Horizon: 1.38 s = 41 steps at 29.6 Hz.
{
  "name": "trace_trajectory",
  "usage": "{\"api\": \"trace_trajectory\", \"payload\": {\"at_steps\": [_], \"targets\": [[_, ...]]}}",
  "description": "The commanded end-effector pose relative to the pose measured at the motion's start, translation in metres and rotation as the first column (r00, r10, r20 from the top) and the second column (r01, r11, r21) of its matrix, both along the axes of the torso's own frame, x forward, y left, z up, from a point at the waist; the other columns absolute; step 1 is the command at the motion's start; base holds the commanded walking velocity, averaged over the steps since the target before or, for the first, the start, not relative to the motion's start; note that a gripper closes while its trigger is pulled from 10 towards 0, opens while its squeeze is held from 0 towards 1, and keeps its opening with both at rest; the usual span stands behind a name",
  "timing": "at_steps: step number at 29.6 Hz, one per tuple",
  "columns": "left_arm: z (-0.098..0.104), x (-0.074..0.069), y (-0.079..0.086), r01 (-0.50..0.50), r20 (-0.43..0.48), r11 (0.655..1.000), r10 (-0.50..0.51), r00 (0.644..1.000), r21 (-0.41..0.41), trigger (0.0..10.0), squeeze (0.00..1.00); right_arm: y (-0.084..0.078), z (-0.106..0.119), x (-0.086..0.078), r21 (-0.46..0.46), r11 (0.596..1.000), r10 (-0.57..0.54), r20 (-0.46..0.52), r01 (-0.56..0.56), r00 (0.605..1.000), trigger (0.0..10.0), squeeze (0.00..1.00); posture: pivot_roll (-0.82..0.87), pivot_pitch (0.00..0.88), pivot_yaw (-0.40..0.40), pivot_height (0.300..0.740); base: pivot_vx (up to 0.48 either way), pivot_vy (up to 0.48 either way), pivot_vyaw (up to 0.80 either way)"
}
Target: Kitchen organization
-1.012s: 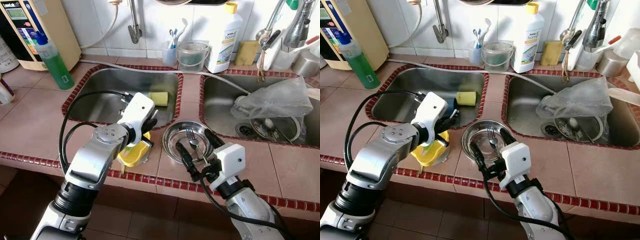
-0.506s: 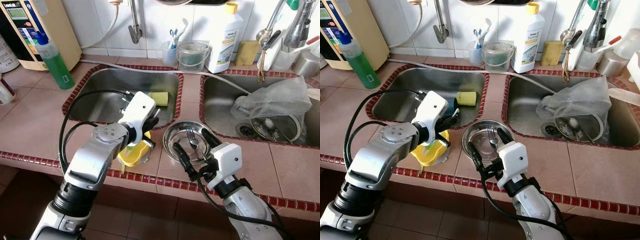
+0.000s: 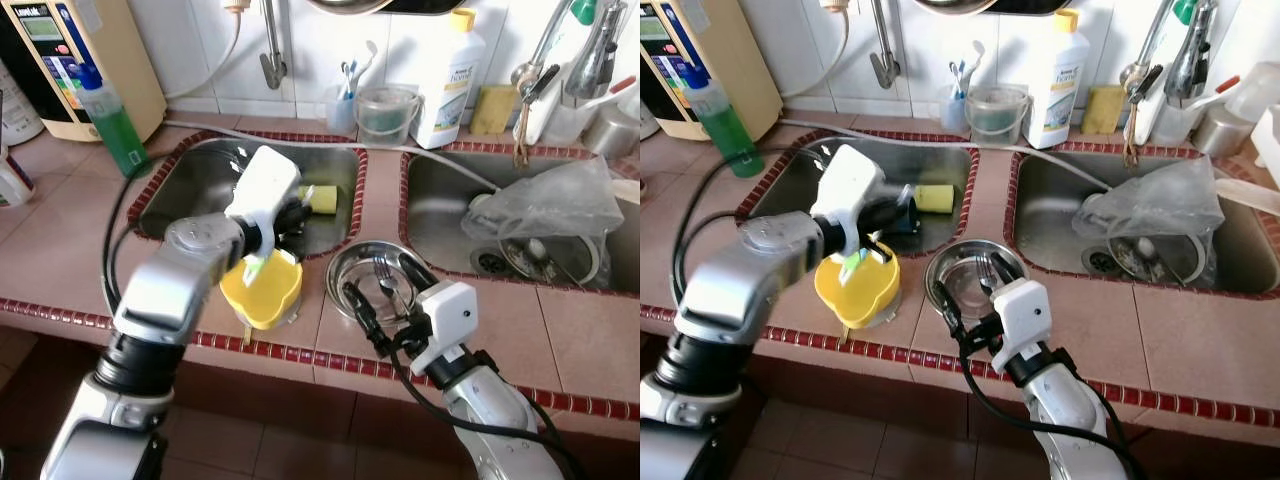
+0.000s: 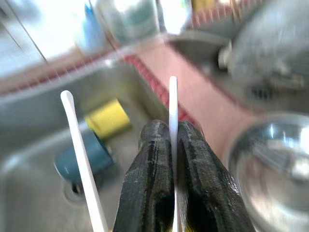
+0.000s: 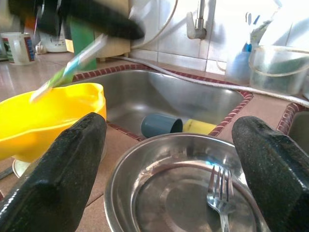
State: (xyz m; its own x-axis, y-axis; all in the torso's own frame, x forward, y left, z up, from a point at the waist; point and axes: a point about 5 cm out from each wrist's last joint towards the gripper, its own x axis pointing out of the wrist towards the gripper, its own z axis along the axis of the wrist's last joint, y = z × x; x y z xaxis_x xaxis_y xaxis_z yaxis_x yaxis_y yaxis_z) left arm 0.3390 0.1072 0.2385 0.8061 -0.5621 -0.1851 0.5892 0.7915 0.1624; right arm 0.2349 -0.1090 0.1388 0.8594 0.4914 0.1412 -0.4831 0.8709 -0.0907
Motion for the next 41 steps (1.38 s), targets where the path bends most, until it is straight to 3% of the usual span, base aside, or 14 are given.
{"api": "trace_trajectory", "payload": {"at_steps": [1, 3, 7, 13, 15, 17, 18, 19, 21, 29, 32, 34, 38, 41], "targets": [[0.007, 0.003, 0.006, -0.011, 0.021, 1.0, 0.011, 1.0, -0.022, 10.0, 0.0, 0.002, 0.002, 0.002, -0.001, 1.0, 0.011, 0.014, -0.011, 1.0, 10.0, 0.0, -0.07, 0.037, 0.057, 0.74, 0.0, 0.0, 0.0], [0.01, 0.004, 0.007, -0.015, 0.033, 0.999, 0.016, 0.999, -0.033, 10.0, 0.0, 0.002, 0.003, 0.003, -0.001, 1.0, 0.011, 0.015, -0.011, 1.0, 10.0, 0.0, -0.07, 0.036, 0.056, 0.74, 0.0, 0.0, 0.0], [0.027, 0.008, 0.019, -0.073, 0.141, 0.982, 0.098, 0.985, -0.176, 10.0, 0.0, 0.001, 0.007, 0.009, 0.011, 1.0, 0.003, 0.038, -0.004, 0.999, 10.0, 0.0, -0.07, 0.03, 0.047, 0.74, 0.0, 0.0, 0.0], [0.027, 0.006, 0.029, -0.141, 0.264, 0.925, 0.244, 0.933, -0.354, 10.0, 0.0, -0.002, 0.015, 0.022, 0.054, 0.997, -0.058, 0.072, 0.054, 0.996, 10.0, 0.0, -0.06, 0.013, 0.033, 0.74, 0.0, 0.0, 0.0], [0.021, 0.002, 0.031, -0.173, 0.294, 0.891, 0.314, 0.903, -0.419, 10.0, 0.0, -0.005, 0.019, 0.029, 0.079, 0.992, -0.103, 0.089, 0.096, 0.991, 10.0, 0.0, -0.06, 0.005, 0.022, 0.74, 0.0, 0.0, 0.0], [0.009, -0.001, 0.034, -0.22, 0.246, 0.836, 0.382, 0.891, -0.502, 10.0, 0.0, -0.011, 0.024, 0.037, 0.113, 0.98, -0.178, 0.107, 0.166, 0.978, 10.0, 0.0, -0.05, 0.001, 0.011, 0.74, 0.0, 0.0, 0.0], [0.009, -0.001, 0.034, -0.22, 0.246, 0.836, 0.382, 0.891, -0.502, 10.0, 0.0, -0.011, 0.024, 0.037, 0.113, 0.98, -0.178, 0.107, 0.166, 0.978, 10.0, 0.0, -0.05, 0.001, 0.011, 0.74, 0.0, 0.0, 0.0], [-0.003, -0.004, 0.037, -0.248, 0.198, 0.791, 0.418, 0.887, -0.559, 10.0, 0.0, -0.016, 0.027, 0.044, 0.145, 0.962, -0.247, 0.115, 0.23, 0.962, 10.0, 0.0, -0.05, 0.0, 0.011, 0.74, 0.0, 0.0, 0.0], [-0.007, -0.005, 0.037, -0.251, 0.189, 0.78, 0.424, 0.886, -0.573, 10.0, 0.0, -0.018, 0.027, 0.045, 0.154, 0.956, -0.268, 0.116, 0.249, 0.956, 10.0, 0.0, -0.05, 0.0, 0.011, 0.74, 0.0, 0.0, 0.0], [-0.034, -0.018, 0.042, -0.273, 0.271, 0.819, 0.451, 0.85, -0.505, 10.0, 0.0, -0.041, 0.023, 0.056, 0.172, 0.867, -0.488, 0.109, 0.467, 0.866, 10.0, 0.0, -0.04, 0.0, 0.01, 0.74, 0.0, 0.0, 0.0], [-0.042, -0.019, 0.052, -0.332, 0.244, 0.775, 0.52, 0.819, -0.537, 10.0, 0.0, -0.046, 0.017, 0.06, 0.151, 0.841, -0.536, 0.101, 0.519, 0.838, 10.0, 0.0, -0.04, 0.0, 0.011, 0.74, 0.0, 0.0, 0.0], [-0.049, -0.022, 0.052, -0.335, 0.306, 0.808, 0.515, 0.801, -0.484, 10.0, 0.0, -0.046, 0.012, 0.063, 0.148, 0.832, -0.55, 0.086, 0.535, 0.831, 10.0, 0.0, -0.04, 0.0, 0.01, 0.74, 0.0, 0.0, 0.0], [-0.051, -0.022, 0.052, -0.335, 0.312, 0.799, 0.526, 0.791, -0.499, 10.0, 0.0, -0.045, 0.011, 0.065, 0.144, 0.833, -0.548, 0.091, 0.534, 0.831, 10.0, 0.0, -0.04, 0.0, 0.01, 0.74, 0.0, 0.0, 0.0], [-0.058, -0.024, 0.045, -0.299, 0.38, 0.844, 0.48, 0.791, -0.445, 10.0, 0.0, -0.042, 0.009, 0.068, 0.14, 0.841, -0.538, 0.107, 0.523, 0.836, 10.0, 0.0, -0.04, 0.0, 0.009, 0.74, 0.0, 0.0, 0.0]]}}
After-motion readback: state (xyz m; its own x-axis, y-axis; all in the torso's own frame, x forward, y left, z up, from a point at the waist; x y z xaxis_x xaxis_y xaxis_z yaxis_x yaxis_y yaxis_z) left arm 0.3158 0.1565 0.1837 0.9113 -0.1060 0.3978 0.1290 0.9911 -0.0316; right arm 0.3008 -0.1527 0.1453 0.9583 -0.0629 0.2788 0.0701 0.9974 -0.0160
